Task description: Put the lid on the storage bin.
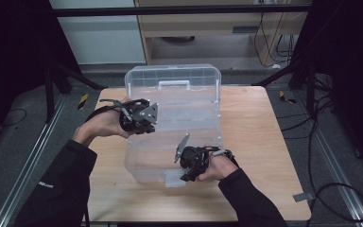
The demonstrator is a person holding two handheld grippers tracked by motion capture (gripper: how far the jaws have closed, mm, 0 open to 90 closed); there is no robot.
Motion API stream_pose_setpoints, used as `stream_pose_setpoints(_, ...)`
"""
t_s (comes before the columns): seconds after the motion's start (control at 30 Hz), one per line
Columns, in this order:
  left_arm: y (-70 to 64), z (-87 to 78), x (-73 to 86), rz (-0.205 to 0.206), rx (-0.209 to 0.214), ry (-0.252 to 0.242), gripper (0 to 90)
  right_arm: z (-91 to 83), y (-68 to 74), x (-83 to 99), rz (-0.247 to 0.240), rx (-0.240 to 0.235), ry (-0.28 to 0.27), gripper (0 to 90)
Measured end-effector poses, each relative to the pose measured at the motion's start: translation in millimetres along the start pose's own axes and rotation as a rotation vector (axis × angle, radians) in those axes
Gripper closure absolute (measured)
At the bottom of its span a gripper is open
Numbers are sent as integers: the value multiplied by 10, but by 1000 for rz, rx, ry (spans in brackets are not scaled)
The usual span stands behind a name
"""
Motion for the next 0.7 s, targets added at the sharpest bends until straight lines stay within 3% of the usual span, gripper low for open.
stream_pose_setpoints(0.7,-195,23,50,-3,28,-8,886,-15,27,38,6,25,-28,638)
Point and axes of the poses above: each handheld gripper's, and its own axes: z roughly forward along the jaws, x roughly out of its underside, y roughly to its left, the point moved 1 cm from there along z, roughly forward along the jaws, and after that the axes turned 1 degree about -z, right-handed, at the moved point
